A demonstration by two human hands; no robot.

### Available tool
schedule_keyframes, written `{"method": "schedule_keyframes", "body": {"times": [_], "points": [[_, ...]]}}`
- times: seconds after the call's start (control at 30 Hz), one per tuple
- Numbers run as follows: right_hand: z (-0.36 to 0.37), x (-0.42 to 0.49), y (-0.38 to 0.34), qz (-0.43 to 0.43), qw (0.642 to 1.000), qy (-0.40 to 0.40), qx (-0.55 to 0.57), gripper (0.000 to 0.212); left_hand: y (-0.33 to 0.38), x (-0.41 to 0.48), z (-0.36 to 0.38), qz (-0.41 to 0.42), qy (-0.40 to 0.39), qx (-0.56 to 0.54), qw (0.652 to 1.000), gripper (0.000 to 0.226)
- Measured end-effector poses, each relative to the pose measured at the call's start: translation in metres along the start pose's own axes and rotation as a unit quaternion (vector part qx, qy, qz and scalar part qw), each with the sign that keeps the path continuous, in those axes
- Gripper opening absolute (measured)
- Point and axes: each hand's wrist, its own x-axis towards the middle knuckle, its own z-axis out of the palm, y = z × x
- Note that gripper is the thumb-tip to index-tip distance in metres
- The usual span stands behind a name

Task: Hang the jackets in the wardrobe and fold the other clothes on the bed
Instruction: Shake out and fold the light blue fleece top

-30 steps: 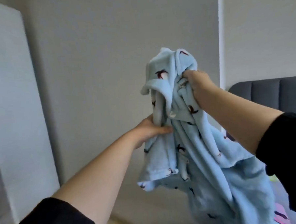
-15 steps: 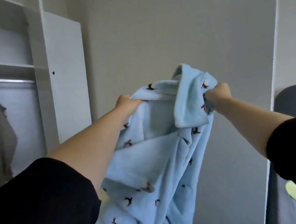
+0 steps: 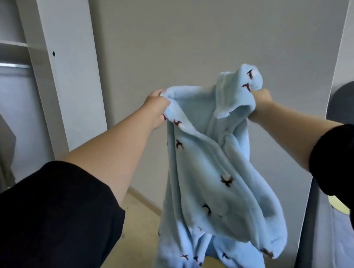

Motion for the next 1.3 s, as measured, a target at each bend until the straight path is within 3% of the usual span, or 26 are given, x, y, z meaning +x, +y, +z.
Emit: {"method": "schedule_keyframes", "body": {"times": [0.07,0.1,0.2,0.33,0.4,0.53,0.63,0.7,0.77,0.8,0.87,0.93,1.0,1.07,1.13,1.2,1.23,1.3], "points": [[0.0,0.005,-0.004,-0.004,0.999,0.002,0.034,0.012,-0.014,0.002,0.004,-0.01,-0.047,0.116,0.992,0.055],[0.001,0.005,-0.007,0.02,0.993,-0.005,0.118,0.008,-0.022,0.004,0.007,-0.009,-0.056,0.177,0.983,0.061],[0.003,0.004,-0.015,0.122,0.93,0.01,0.345,0.005,-0.043,-0.002,0.021,0.072,-0.033,0.334,0.939,0.082],[0.001,0.006,-0.019,0.126,0.924,-0.012,0.362,0.017,-0.064,-0.028,0.044,0.13,-0.185,0.351,0.909,0.095],[-0.002,0.007,-0.02,0.127,0.92,-0.007,0.372,0.014,-0.08,-0.04,0.049,0.128,-0.214,0.371,0.895,0.096],[-0.007,0.008,-0.024,0.116,0.903,0.013,0.413,0.018,-0.113,-0.062,0.055,0.168,-0.143,0.342,0.913,0.106],[-0.008,0.007,-0.029,0.111,0.909,0.0,0.402,0.026,-0.122,-0.067,0.064,0.255,-0.078,0.358,0.895,0.109],[-0.005,0.002,-0.033,0.107,0.908,-0.02,0.404,0.032,-0.128,-0.064,0.074,0.227,-0.056,0.359,0.903,0.118],[0.0,-0.005,-0.037,0.096,0.903,-0.039,0.416,0.032,-0.133,-0.057,0.079,0.127,-0.055,0.304,0.943,0.122],[0.003,-0.007,-0.037,0.083,0.898,-0.049,0.429,0.031,-0.136,-0.052,0.08,0.077,-0.056,0.275,0.957,0.115],[0.009,-0.012,-0.031,0.043,0.894,-0.082,0.439,0.022,-0.141,-0.047,0.085,-0.02,-0.054,0.246,0.968,0.067],[0.011,-0.017,-0.011,0.029,0.932,-0.11,0.344,0.029,-0.147,-0.047,0.091,-0.088,-0.008,0.205,0.975,0.02],[0.014,-0.02,0.027,0.057,0.978,-0.153,0.13,0.063,-0.15,-0.046,0.096,-0.135,0.054,0.128,0.981,0.02],[0.016,-0.034,0.072,0.079,0.959,-0.268,-0.035,0.066,-0.15,-0.04,0.096,-0.166,0.094,0.094,0.977,0.029],[0.019,-0.058,0.116,0.13,0.892,-0.432,-0.016,0.053,-0.154,-0.038,0.099,-0.136,0.145,0.089,0.976,0.015],[0.022,-0.086,0.151,0.168,0.835,-0.517,0.084,0.051,-0.143,-0.042,0.097,-0.085,0.184,0.074,0.976,0.007],[0.024,-0.099,0.165,0.17,0.825,-0.527,0.112,0.054,-0.149,-0.032,0.097,-0.08,0.23,0.107,0.964,0.007],[0.036,-0.117,0.186,0.139,0.866,-0.47,0.101,0.055,-0.137,-0.024,0.1,-0.158,0.144,0.077,0.974,0.01]]}}
